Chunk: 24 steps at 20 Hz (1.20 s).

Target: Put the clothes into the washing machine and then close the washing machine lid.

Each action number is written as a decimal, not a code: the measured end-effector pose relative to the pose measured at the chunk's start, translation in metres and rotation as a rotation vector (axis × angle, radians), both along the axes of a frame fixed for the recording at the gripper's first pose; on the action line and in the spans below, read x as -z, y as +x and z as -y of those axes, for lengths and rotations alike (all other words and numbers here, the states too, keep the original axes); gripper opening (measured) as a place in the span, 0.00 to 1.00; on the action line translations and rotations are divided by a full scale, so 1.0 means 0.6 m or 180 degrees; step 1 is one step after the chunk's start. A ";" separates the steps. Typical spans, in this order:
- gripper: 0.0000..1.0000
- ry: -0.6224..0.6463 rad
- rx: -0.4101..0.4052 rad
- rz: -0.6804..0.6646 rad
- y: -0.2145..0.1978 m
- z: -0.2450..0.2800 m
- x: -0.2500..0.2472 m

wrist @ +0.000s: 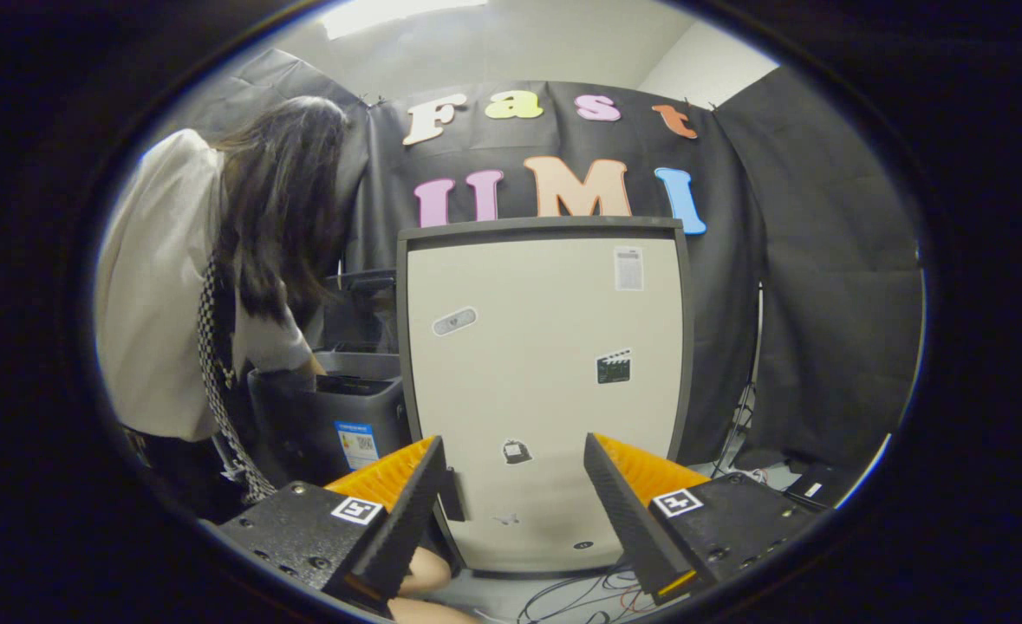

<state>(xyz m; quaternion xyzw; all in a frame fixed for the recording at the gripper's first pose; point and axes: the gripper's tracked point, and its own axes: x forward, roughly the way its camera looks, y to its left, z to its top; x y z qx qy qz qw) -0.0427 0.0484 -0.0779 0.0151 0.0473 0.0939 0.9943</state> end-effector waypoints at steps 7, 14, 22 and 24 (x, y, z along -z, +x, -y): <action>0.97 0.0002 0.0013 0.0000 0.000 0.002 0.002; 0.97 -0.0003 0.0006 0.0004 0.010 0.000 0.007; 0.97 -0.0005 -0.0007 0.0028 0.019 -0.002 0.017; 0.97 -0.0004 -0.0008 0.0033 0.023 -0.004 0.019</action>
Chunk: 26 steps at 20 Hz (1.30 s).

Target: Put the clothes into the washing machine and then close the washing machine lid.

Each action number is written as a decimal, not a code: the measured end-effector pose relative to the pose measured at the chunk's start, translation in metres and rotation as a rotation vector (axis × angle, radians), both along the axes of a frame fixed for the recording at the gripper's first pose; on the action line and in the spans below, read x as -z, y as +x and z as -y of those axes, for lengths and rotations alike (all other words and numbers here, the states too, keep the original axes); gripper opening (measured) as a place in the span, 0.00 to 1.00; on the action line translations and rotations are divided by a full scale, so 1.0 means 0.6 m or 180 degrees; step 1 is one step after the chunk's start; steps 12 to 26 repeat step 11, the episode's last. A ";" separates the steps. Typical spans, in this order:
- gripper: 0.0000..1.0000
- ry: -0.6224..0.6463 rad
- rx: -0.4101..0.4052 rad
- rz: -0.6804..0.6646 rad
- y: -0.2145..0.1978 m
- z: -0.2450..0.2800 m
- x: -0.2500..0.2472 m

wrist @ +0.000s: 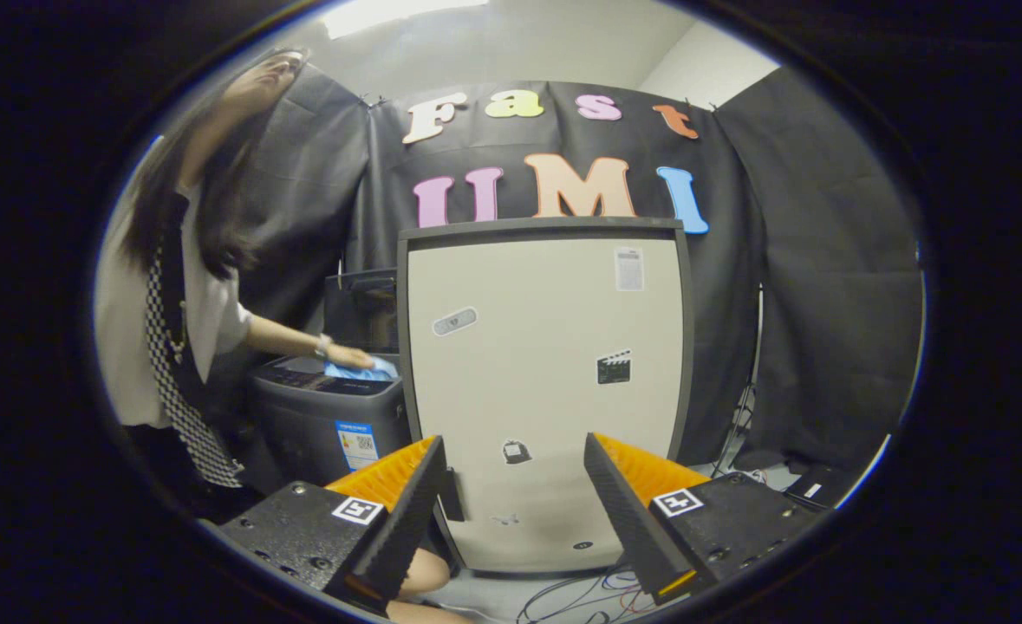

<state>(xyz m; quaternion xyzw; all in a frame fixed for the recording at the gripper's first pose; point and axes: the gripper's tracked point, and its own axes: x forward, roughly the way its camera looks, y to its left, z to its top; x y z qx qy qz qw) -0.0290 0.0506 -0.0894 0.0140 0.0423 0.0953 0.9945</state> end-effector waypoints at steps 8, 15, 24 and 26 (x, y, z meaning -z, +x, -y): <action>0.97 0.0003 -0.0006 0.0024 0.011 -0.002 0.006; 0.97 0.0003 -0.0007 0.0029 0.013 -0.002 0.007; 0.97 0.0003 -0.0007 0.0029 0.013 -0.002 0.007; 0.97 0.0003 -0.0007 0.0029 0.013 -0.002 0.007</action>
